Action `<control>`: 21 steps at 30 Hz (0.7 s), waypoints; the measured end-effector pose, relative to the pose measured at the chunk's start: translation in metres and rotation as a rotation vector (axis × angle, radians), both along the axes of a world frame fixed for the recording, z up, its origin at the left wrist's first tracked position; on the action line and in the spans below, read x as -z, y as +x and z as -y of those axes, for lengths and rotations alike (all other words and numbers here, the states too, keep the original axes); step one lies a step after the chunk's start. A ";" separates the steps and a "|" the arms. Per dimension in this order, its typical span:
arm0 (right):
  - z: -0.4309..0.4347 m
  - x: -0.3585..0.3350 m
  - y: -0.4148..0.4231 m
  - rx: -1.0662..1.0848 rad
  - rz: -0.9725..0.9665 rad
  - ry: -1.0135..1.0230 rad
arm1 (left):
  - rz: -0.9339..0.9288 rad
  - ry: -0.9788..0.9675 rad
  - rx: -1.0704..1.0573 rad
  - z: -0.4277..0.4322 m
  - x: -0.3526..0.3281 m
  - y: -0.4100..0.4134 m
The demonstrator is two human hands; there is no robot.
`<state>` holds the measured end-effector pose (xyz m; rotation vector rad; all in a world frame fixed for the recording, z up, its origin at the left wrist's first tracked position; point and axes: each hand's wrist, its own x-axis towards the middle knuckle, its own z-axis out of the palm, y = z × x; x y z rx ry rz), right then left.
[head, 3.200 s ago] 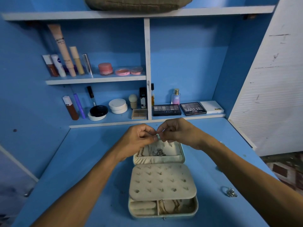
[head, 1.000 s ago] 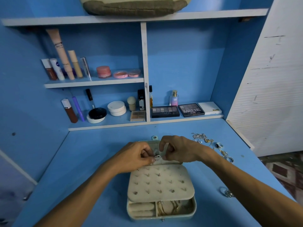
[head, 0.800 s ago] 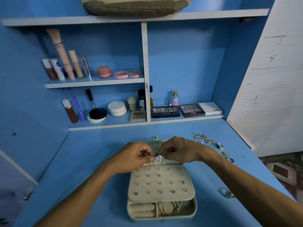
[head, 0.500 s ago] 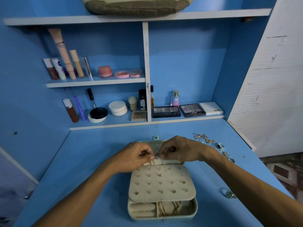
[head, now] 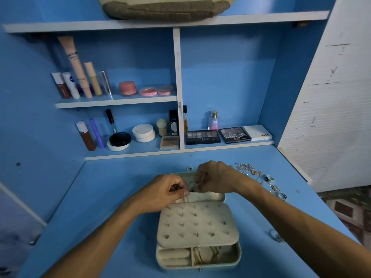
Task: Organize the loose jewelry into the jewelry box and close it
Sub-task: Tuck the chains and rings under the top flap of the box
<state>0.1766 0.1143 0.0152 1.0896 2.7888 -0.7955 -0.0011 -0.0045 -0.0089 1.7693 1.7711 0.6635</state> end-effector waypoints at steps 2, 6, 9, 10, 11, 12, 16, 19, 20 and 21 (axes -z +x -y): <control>-0.001 0.001 0.003 -0.030 -0.039 -0.014 | 0.007 0.012 -0.004 0.000 0.001 0.001; 0.006 0.004 0.007 -0.106 0.003 -0.042 | 0.012 0.023 -0.034 0.001 0.005 0.001; 0.008 0.005 0.008 -0.117 -0.001 -0.072 | 0.008 0.032 -0.042 0.001 0.005 0.003; 0.009 0.004 0.009 -0.117 -0.009 -0.084 | -0.003 0.041 -0.043 0.001 0.005 0.004; 0.008 0.004 0.009 -0.110 -0.023 -0.100 | -0.021 0.051 -0.044 0.001 0.005 0.004; 0.007 0.004 0.010 -0.089 -0.046 -0.112 | -0.040 0.060 -0.044 0.002 0.004 0.005; 0.003 0.009 0.011 0.010 -0.072 -0.036 | -0.004 0.067 -0.059 0.004 0.005 0.005; 0.008 0.012 0.008 -0.011 -0.003 0.006 | 0.013 0.064 -0.053 0.004 0.005 0.004; 0.010 0.013 0.008 -0.016 -0.004 0.002 | 0.018 0.064 -0.052 0.003 0.005 0.005; 0.010 0.013 0.008 -0.015 -0.010 -0.001 | 0.021 0.063 -0.056 0.003 0.005 0.005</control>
